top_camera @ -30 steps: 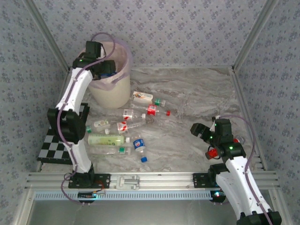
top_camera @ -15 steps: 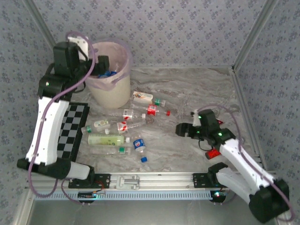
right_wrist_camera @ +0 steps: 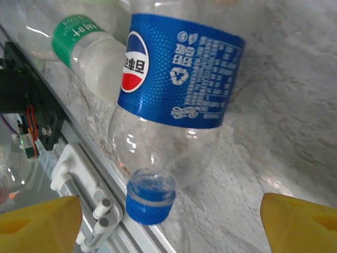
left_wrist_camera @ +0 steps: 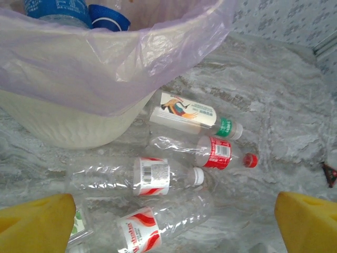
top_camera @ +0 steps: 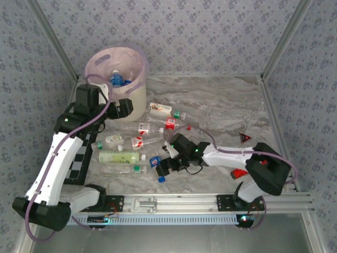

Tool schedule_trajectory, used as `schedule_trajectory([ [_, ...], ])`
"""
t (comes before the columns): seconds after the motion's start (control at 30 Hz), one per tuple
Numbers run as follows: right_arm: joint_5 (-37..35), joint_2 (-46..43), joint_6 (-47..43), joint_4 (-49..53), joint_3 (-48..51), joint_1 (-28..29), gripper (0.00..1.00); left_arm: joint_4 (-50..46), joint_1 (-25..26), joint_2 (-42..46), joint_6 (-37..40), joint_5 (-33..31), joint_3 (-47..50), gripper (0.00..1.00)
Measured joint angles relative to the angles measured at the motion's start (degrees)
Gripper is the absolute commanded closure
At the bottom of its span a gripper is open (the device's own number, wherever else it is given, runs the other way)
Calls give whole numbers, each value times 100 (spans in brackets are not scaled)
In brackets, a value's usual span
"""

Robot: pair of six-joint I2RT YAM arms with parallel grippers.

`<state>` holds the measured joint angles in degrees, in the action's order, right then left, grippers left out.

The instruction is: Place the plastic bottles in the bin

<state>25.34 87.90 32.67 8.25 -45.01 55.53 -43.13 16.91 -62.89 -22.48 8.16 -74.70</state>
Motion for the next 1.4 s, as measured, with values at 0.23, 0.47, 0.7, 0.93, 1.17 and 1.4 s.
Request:
schedule_trajectory([
  [0.23,-98,555,105,-439,-308,20,41,190,0,201,-221,4,20,4],
  [0.47,-214,2,76,-120,-221,-153,49,267,153,258,-485,98,17,1],
  [0.7,-540,-2122,-608,483,59,-1060,51,767,1163,365,-855,179,15,1],
  [0.93,-651,-3193,-1047,-431,654,-1388,57,1633,2168,-157,-1263,409,-35,1],
  [1.17,-870,-3318,-1134,-1215,866,-1287,66,2238,2734,-737,-1585,564,326,4],
  [1.4,-1001,-3438,-1134,-1602,979,-1270,67,2507,3010,-1266,-1766,743,479,18],
])
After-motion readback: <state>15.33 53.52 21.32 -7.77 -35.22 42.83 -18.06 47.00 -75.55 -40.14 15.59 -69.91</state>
